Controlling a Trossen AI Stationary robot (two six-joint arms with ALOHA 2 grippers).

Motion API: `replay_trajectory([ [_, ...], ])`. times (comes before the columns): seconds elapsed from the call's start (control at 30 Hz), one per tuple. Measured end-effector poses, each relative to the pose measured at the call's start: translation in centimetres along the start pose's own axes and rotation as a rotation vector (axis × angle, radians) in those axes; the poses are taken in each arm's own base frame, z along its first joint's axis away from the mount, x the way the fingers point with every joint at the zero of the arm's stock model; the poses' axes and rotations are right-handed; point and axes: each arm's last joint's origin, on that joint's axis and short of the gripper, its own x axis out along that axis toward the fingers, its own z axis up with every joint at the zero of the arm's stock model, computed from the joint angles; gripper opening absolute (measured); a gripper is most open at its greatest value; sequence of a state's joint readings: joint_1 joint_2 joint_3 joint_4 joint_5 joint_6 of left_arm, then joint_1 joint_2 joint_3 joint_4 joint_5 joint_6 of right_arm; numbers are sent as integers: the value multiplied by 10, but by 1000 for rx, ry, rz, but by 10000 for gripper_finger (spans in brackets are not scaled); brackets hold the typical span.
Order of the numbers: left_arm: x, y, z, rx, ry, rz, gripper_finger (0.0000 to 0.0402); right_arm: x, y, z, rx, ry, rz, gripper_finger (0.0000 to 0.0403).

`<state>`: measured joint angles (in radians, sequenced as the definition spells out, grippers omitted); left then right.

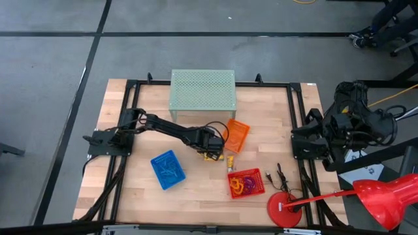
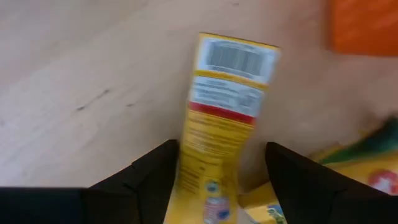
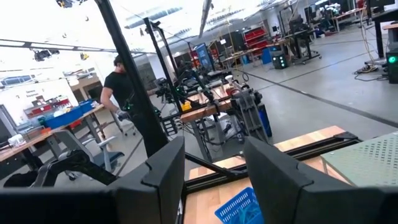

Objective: Pick & Place Office Desk Supplies
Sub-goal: Put the yellow crayon box into the orange bin

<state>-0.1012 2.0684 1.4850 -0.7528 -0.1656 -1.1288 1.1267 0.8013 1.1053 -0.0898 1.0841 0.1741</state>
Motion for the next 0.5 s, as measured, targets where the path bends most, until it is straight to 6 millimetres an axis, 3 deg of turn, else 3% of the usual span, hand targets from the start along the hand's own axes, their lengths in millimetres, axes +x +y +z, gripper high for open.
replay_trajectory([
  [0.17,2,-2,-6,9,17,2,209,0,0,0,-4,2,-1,169],
  [0.4,-18,-6,1,-17,-11,-109,61,0,0,-1,-15,4,0,169],
  [0.5,-35,-13,8,-36,-60,-218,38,0,0,0,-37,3,0,169],
])
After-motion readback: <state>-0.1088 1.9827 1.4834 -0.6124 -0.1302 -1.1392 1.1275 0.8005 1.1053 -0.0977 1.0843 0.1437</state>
